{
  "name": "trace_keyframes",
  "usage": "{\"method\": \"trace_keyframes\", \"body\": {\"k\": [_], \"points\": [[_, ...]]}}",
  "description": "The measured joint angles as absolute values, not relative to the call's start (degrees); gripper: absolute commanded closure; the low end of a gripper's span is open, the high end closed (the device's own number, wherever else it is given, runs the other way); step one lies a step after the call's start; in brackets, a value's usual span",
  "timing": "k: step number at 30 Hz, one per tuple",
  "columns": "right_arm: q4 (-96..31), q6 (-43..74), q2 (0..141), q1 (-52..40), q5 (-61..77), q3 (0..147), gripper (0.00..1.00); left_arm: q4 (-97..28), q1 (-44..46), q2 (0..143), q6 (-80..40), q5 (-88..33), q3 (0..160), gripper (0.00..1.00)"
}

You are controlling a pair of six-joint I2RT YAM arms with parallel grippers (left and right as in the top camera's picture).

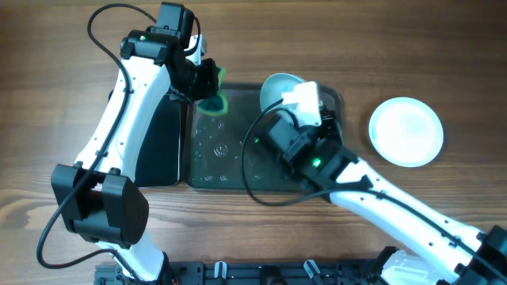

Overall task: Clean dirty plates on tray and stack at the side
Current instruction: 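Lift the plate with right gripper and carry it onto the right stack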

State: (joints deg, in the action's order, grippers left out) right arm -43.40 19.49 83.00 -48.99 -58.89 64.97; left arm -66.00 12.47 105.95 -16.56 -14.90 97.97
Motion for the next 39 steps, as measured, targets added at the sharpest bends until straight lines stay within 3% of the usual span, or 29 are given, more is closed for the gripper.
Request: {"method": "trace_keyframes", "body": {"k": [7,18,23,29,39], "points": [[-42.81,7.51,82.98,-52.42,-73.8,64.95,0.96,-66.0,12.47,105.95,-16.56,-14.87,97.97,0.96],[-42.39,5.76,82.98,-52.42,-72.75,64.95,0.96,-66.0,12.47,105.95,-16.56,-14.87,97.97,0.96],[-42.63,8.8,82.96,-52.27,-62.02,64.95,0.96,-66.0,12.47,105.95,-16.56,-14.87,97.97,0.96],[-42.94,20.14,82.96,-46.02,-34.68,64.95,0.96,-66.52,12.47,105.95,-16.56,-14.87,97.97,0.96],[-42.74,24.47,82.96,-17.41,12.29,64.95,0.96,-66.92,12.47,105.95,-16.56,-14.87,97.97,0.96]]}}
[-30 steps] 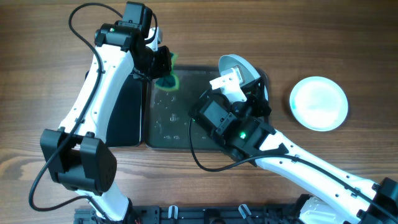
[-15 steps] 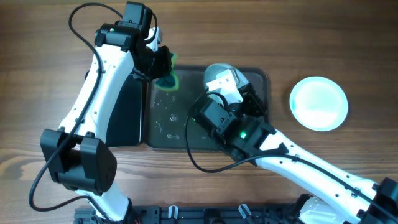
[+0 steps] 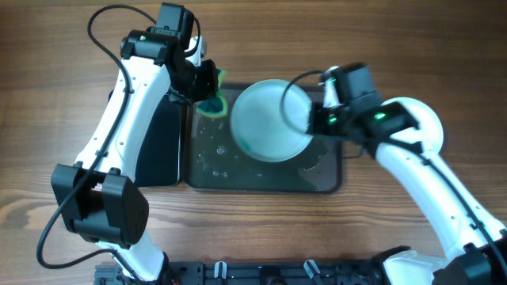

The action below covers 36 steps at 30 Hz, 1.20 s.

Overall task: Clean dirty plates on tray and stack at the side
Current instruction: 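Lift the plate with right gripper and carry it onto the right stack, then carry the sponge with left gripper into the black basin and release it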

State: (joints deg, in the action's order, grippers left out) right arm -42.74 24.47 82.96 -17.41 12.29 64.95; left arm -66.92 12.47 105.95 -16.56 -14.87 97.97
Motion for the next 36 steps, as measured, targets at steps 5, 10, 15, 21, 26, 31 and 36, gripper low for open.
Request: {"method": "trace_keyframes", "body": {"k": [5,10,15,21,26,31,36], "points": [[-48.69,24.36,82.96,-0.78,18.48,64.95,0.96,-66.89,12.47,105.95,-16.56,-14.87,97.97,0.96],[-53.15,24.4,82.96,14.17,12.78,64.95,0.96,-66.92,12.47,105.95,-16.56,-14.87,97.97,0.96],[-51.77,29.52,82.85,22.85,-3.03,62.33,0.96,-66.89,12.47,105.95,-16.56,-14.87,97.97,0.96],[-43.2,32.21,82.85,23.03,-10.02,54.81,0.96,-66.89,12.47,105.95,-16.56,-14.87,97.97,0.96],[-37.32,32.16,82.85,23.05,-11.49,51.59,0.49,-66.83,12.47,105.95,-16.56,-14.87,97.97,0.96],[-34.22,24.12,82.85,23.07,0.05,51.18,0.26,-67.59,12.47,105.95,-16.56,-12.38,97.97,0.96],[-42.85,14.87,82.96,20.32,13.08,56.93,0.22,-74.28,10.39,105.95,-15.92,-3.44,98.0,0.96]]}}
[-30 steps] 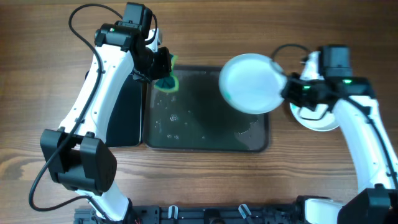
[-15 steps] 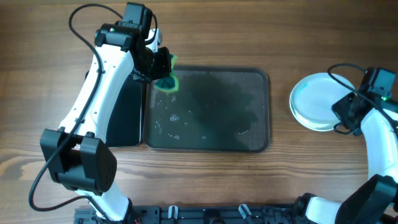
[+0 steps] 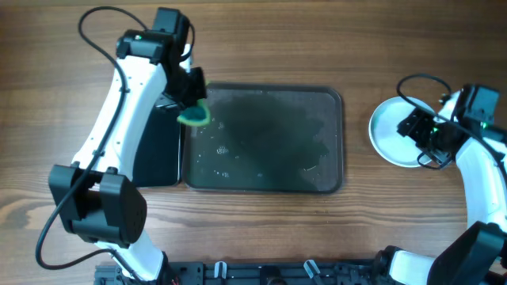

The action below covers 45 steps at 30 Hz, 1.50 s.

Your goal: Clean dirty plates on tray and stack at the side

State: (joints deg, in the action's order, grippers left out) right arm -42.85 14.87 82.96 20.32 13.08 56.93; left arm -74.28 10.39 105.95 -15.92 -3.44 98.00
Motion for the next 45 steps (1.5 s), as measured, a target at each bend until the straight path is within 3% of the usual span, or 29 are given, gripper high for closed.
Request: {"method": "trace_keyframes", "body": {"k": [9,17,19,21,24,26,27,37,45], "points": [[-44.16,11.62,82.89,4.95,16.51,61.91,0.16,-73.71,-1.37,105.84,-8.36,3.33,93.93,0.96],[-44.58,11.55,82.89,3.84,14.9,61.91,0.15,-60.4,-6.79,105.84,-3.46,3.9,76.36,0.96],[-44.56,11.42,82.89,3.84,14.72,61.91,0.15,-56.77,-6.83,105.82,-3.11,4.03,72.53,0.62],[-44.6,11.42,82.89,3.84,14.72,61.91,0.1,-55.2,-6.83,105.84,-2.66,4.05,70.65,0.43],[-44.53,11.2,82.89,3.84,15.03,61.91,0.05,-55.02,-6.83,105.82,-3.36,4.08,70.39,0.3],[-44.31,11.2,82.89,3.84,15.9,61.91,0.02,-55.31,-6.83,105.8,-5.67,4.05,70.5,0.05],[-44.93,11.18,82.89,3.84,16.56,62.08,0.01,-56.58,-6.83,105.3,-7.35,4.03,71.81,0.0],[-60.51,8.84,80.55,3.84,16.53,78.52,0.01,-62.43,-6.83,86.08,-8.58,0.73,80.09,0.0],[-66.22,8.62,63.31,3.84,14.06,85.3,0.0,-62.65,-6.83,83.57,-8.73,0.12,80.31,0.0]]}}
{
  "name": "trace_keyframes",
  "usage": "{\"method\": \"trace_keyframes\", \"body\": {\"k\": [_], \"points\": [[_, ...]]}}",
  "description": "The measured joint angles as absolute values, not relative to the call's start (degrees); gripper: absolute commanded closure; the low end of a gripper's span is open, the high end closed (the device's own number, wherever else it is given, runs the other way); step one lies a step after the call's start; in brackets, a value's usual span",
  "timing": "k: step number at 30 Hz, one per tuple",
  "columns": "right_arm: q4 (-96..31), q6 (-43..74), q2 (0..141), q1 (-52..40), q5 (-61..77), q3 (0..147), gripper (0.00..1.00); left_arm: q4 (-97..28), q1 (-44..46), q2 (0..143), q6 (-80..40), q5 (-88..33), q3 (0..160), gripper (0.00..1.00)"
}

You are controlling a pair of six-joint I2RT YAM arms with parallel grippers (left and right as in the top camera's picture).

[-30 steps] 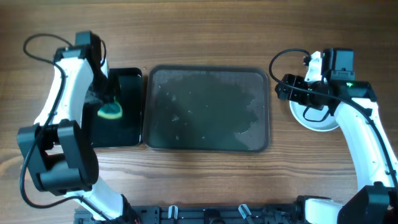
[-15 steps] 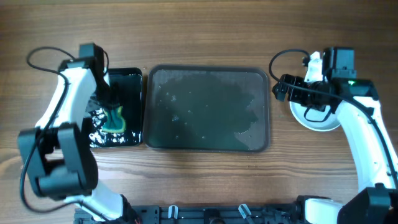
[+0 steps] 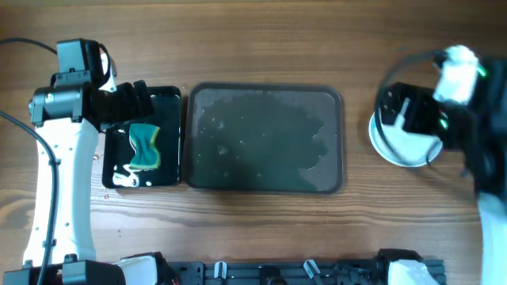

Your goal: Clean dirty plates on tray and stack at the side

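The large dark tray (image 3: pixel 261 162) lies wet in the middle of the table, with no plate on it. White plates (image 3: pixel 402 147) sit stacked on the table to its right. My right gripper (image 3: pixel 396 104) hovers blurred over the stack's upper left part, its jaws seemingly spread and holding nothing. The green and yellow sponge (image 3: pixel 144 148) lies on the small black tray (image 3: pixel 168 158) at the left. My left gripper (image 3: pixel 141 99) stands open just above the sponge, apart from it.
The small black tray butts against the left edge of the large tray. Cables trail from both arms, one looping over the plates. A black rail (image 3: pixel 261 273) runs along the table's front edge.
My left gripper has let go of the sponge, which now lies on the small black tray, and the arm has drawn back left. My right arm has shifted above the plate stack, blurred.
First my left gripper held the sponge at the large tray's back left corner while my right gripper held a plate over it. That plate was then lifted flat above the tray, later it was at the stack on the right. Now the sponge rests on the small tray.
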State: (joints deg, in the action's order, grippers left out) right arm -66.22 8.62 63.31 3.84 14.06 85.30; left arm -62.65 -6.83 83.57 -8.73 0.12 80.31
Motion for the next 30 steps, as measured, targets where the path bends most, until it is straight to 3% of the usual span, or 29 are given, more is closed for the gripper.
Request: {"method": "trace_keyframes", "body": {"k": [7,17,23,30], "points": [[-67.33,8.67,48.07,3.84,13.87,86.17,0.0,-62.7,-6.83,83.57,-8.88,0.1,80.31,0.0],[-67.02,6.94,46.85,3.84,12.78,84.2,0.0,-62.76,-6.83,83.57,-8.91,0.1,80.31,0.0],[-41.45,6.13,40.29,2.31,12.16,64.75,0.0,-62.76,-6.83,83.57,-8.91,0.1,80.31,0.0],[-10.44,5.91,23.62,0.25,11.94,30.92,0.0,-62.78,-6.81,83.57,-8.91,0.1,80.31,0.0]]}}
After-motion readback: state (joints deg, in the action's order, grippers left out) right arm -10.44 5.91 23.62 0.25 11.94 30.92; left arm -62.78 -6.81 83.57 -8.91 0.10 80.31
